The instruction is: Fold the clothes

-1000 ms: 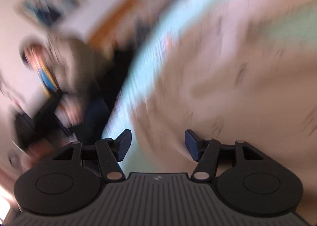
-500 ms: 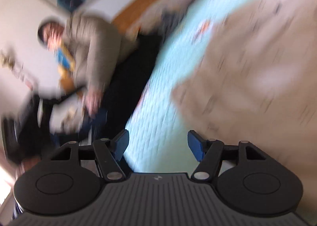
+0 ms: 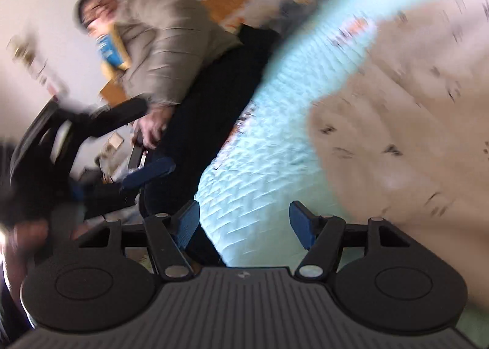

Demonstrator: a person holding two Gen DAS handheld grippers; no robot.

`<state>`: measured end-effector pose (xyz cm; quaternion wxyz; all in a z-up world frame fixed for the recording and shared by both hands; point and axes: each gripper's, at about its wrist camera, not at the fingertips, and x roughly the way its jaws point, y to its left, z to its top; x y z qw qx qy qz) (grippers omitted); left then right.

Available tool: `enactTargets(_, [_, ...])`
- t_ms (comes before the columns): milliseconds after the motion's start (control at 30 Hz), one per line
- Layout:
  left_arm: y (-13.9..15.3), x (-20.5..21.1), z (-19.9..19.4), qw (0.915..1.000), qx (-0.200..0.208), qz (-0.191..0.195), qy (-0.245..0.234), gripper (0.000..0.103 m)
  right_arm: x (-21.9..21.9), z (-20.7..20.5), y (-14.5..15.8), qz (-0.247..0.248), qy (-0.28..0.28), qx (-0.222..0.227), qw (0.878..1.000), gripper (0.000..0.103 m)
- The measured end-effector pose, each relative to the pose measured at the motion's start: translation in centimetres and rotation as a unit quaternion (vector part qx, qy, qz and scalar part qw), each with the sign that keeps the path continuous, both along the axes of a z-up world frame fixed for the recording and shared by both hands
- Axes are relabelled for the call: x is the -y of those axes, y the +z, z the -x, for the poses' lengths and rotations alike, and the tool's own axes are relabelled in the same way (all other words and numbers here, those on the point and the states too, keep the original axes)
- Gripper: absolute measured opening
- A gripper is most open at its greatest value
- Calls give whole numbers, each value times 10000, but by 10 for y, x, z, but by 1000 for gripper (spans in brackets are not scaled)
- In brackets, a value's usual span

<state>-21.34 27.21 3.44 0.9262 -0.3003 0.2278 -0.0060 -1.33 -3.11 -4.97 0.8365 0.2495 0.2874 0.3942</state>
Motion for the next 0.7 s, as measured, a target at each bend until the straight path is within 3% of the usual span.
enactTargets(100, [-1, -2, 0, 10000, -54, -14, -7, 88, 8, 0, 9, 47, -358, 286, 9989, 68])
enactTargets(133, [-1, -2, 0, 10000, -58, -6, -6, 88, 7, -8, 5, 120, -359, 165, 9991, 69])
enactTargets(233, [0, 1, 1, 10000, -7, 14, -27, 88, -8, -26, -9, 480, -21, -219, 9986, 69])
enactTargets(333, [1, 5, 0, 9999, 11, -6, -135, 88, -31, 3, -9, 732, 528, 122, 9958, 68])
enactTargets(467, [9, 19, -13, 9981, 80, -33, -609, 89, 10, 28, 5, 430, -162, 326, 9984, 68])
enactTargets(567, [9, 49, -32, 9913, 21, -216, -1299, 92, 55, 39, 11, 706, -716, 333, 9944, 68])
enactTargets(700, [-8, 109, -62, 9699, -343, -899, -2235, 94, 103, 70, 5, 1160, -995, 13, 9883, 68])
